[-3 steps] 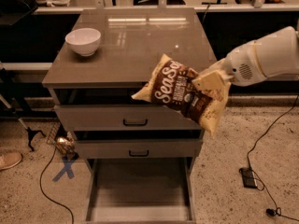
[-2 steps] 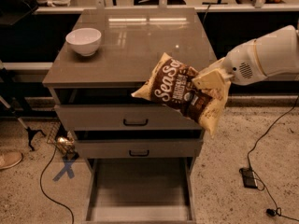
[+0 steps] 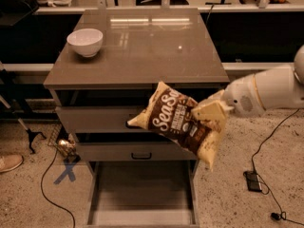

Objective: Place brown chip bag into bottom drawer

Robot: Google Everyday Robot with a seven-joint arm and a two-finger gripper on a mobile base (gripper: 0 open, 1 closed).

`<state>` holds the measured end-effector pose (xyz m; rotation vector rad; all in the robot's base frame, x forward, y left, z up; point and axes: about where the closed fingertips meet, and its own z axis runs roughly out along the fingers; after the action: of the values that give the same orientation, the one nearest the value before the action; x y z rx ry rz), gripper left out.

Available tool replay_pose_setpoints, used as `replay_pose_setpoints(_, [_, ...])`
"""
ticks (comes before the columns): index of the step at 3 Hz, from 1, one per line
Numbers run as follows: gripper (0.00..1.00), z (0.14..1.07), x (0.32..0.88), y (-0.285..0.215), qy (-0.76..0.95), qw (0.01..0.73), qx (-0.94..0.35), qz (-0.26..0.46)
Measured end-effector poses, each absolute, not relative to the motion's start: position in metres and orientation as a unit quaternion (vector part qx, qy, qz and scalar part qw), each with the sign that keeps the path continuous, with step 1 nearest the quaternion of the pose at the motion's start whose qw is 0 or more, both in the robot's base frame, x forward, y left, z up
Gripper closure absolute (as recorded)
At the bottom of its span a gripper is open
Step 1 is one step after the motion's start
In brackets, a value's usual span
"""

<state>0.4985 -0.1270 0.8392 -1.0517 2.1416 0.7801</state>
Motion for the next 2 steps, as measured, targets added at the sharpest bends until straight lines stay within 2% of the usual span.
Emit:
replay_pose_setpoints(1, [1.00, 0.777, 0.449, -0.110, 0.816, 0.269, -0.346, 0.377])
replay_pose_setpoints(2, [1.00, 0.710, 0.410, -0.088, 0.834, 0.222, -0.287, 0.415])
